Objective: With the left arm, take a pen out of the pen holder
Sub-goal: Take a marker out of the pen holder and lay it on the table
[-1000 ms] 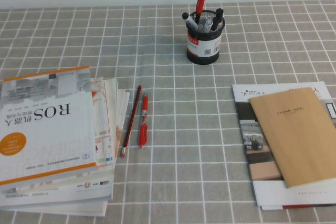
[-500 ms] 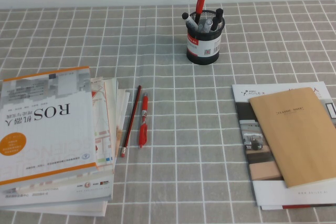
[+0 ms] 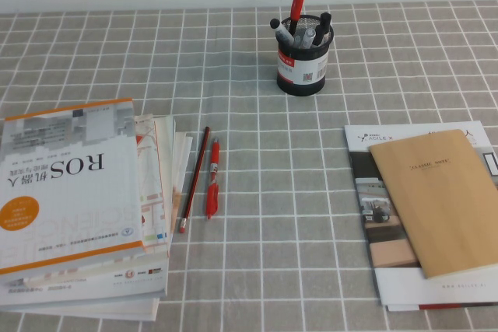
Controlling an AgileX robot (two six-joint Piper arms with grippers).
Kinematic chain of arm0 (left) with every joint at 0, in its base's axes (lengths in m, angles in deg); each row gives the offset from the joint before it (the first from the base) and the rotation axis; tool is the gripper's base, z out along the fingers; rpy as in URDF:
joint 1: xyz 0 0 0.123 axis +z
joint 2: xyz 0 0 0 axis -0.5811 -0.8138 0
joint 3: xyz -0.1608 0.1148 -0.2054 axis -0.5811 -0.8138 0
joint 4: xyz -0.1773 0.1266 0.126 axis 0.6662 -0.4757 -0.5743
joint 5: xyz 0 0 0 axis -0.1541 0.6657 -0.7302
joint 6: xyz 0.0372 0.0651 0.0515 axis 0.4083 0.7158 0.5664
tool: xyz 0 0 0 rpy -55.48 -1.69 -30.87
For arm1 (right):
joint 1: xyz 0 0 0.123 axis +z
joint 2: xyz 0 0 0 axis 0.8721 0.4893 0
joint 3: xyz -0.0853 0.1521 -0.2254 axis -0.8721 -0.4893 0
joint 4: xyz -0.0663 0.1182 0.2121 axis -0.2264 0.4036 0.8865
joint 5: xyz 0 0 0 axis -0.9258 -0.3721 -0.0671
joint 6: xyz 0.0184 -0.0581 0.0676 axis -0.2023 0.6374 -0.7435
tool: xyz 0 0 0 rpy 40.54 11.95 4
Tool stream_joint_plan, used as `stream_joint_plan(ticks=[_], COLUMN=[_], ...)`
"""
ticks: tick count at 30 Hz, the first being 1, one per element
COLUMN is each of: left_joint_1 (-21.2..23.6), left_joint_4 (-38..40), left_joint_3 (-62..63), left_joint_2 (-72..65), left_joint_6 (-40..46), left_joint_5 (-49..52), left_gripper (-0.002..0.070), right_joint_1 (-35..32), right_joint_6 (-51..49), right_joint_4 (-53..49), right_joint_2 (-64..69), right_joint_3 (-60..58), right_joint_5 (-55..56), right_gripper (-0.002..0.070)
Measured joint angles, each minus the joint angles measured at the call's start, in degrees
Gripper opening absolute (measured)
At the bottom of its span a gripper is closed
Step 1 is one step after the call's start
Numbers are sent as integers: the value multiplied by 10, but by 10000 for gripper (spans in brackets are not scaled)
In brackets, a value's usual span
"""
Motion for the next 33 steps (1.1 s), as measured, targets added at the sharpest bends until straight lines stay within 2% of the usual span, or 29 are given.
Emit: stream_joint_plan(ticks=[2,9,14,22,28,33], left_joint_1=[0,0,0,0,0,0], left_joint_4=[51,308,366,374,232,140], left_joint_3=[0,0,0,0,85,219], left_joint_2=[0,0,0,0,-20,-144], left_joint_6=[-14,-114,-117,-141,-138,-126], left_joint_5=[-44,-182,-225,-264,-152,-119], left_gripper=[-3,-3,-3,-3,-3,-3], right_joint_1=[0,0,0,0,0,0], right_joint_6=[0,0,0,0,0,0], right_joint_4=[0,0,0,0,0,0], right_joint_2=[0,0,0,0,0,0], right_joint_3=[0,0,0,0,0,0], right_joint_5=[0,0,0,0,0,0], right_gripper=[-13,-13,-13,-13,-13,-13])
